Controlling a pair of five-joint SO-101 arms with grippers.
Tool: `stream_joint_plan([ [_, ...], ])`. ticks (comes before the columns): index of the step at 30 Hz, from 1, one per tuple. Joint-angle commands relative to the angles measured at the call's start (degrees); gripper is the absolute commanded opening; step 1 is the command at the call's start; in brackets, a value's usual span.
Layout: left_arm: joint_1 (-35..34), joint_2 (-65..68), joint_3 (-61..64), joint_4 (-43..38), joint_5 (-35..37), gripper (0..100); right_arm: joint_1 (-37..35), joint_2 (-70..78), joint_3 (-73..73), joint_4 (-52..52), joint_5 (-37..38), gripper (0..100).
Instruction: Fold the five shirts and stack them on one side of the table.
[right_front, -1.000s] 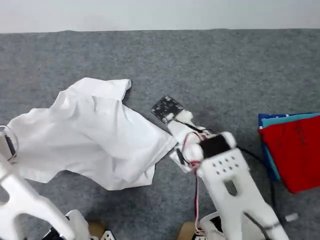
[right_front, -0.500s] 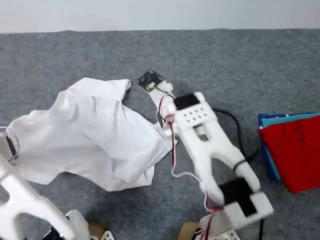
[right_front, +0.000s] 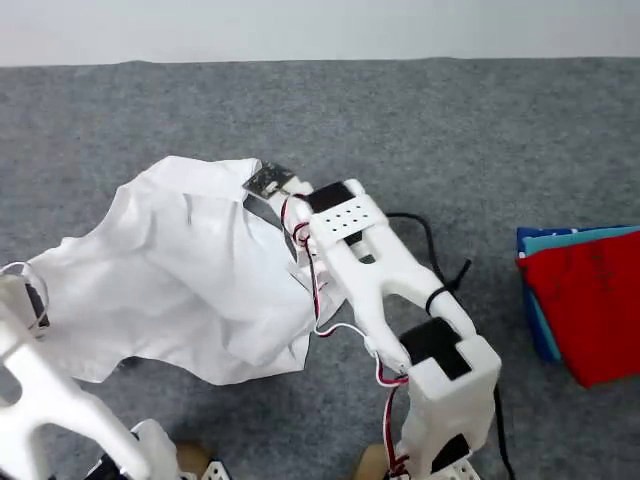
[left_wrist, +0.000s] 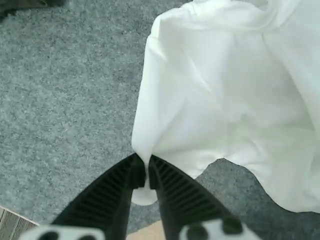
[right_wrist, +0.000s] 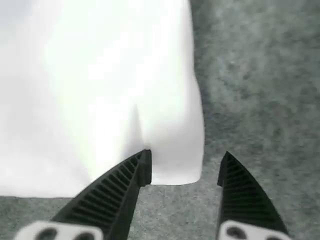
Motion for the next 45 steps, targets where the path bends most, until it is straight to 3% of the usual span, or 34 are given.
stream_joint_plan([
  [1, 0.26, -1.41, -0.13, -1.49, -0.09, 0, -1.27, 0.75, -2.99, 0.22, -0.53, 23.5],
  [5, 2.37, -1.41, -0.13, -1.49, -0.09, 0, -2.42, 3.82, -3.08, 0.13, -0.53, 22.1],
  [11, 3.43, -1.76, -0.48, -1.14, -0.09, 0, -0.75, 8.04, -8.18, 1.45, 0.0, 0.1],
  [20, 3.43, -1.76, -0.31, -1.14, -0.09, 0, 6.55, 8.84, -28.57, 7.43, 3.43, 0.9],
  [28, 3.43, -1.76, -0.31, -1.14, -0.35, 0, 11.38, 9.89, -34.02, -6.64, 10.81, 0.9],
  [32, 3.43, -1.76, -0.4, -1.14, -0.35, 0, 12.09, 14.37, -34.37, -7.78, 10.99, 0.9],
  [36, 3.43, -1.76, -0.4, -1.14, -0.35, 0, 12.35, 18.15, -35.08, -5.23, 10.73, 5.4],
  [41, 3.43, -1.76, -0.31, -1.05, -0.35, 0, 12.18, 16.04, -45.19, 6.73, 4.57, 25.5],
  [45, 3.52, -1.41, -0.31, -1.14, -0.35, 0, 10.95, 14.29, -55.3, 16.22, 4.48, 28.9],
])
